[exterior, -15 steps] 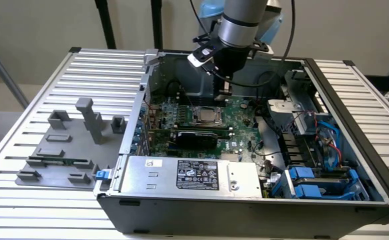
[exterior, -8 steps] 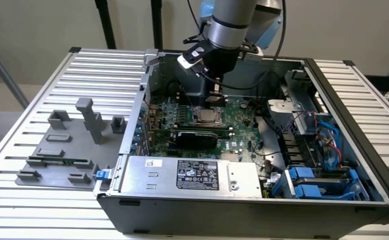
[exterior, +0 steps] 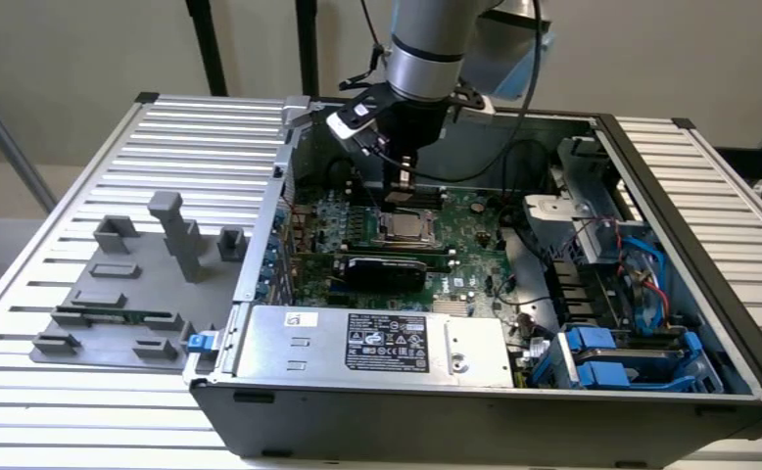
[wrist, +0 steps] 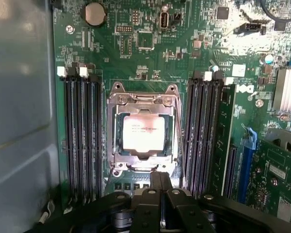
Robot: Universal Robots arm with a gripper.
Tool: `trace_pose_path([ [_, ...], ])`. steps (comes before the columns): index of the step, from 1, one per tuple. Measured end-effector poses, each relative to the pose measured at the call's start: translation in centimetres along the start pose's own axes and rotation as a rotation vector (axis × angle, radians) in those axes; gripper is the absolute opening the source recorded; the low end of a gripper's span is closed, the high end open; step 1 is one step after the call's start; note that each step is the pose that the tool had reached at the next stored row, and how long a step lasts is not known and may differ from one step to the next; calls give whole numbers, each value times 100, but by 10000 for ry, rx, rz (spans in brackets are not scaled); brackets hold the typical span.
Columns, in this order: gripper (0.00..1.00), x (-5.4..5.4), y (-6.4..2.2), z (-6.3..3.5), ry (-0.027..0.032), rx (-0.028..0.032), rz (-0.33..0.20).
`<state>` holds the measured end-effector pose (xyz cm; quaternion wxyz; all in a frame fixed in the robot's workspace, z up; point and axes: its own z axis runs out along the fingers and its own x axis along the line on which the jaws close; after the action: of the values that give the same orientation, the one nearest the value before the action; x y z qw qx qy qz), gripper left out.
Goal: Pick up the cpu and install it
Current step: 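Close the cpu cover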
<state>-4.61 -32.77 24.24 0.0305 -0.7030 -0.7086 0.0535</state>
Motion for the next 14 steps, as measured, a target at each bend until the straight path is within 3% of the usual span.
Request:
trace_pose_path([
  [3, 11, 0, 0, 18, 10, 48, -40],
  [8, 11, 1, 42, 33, 33, 357, -112],
  [11, 11, 1, 97, 54, 35, 477, -117],
  [14, 11, 2, 104, 100, 35, 517, -116],
])
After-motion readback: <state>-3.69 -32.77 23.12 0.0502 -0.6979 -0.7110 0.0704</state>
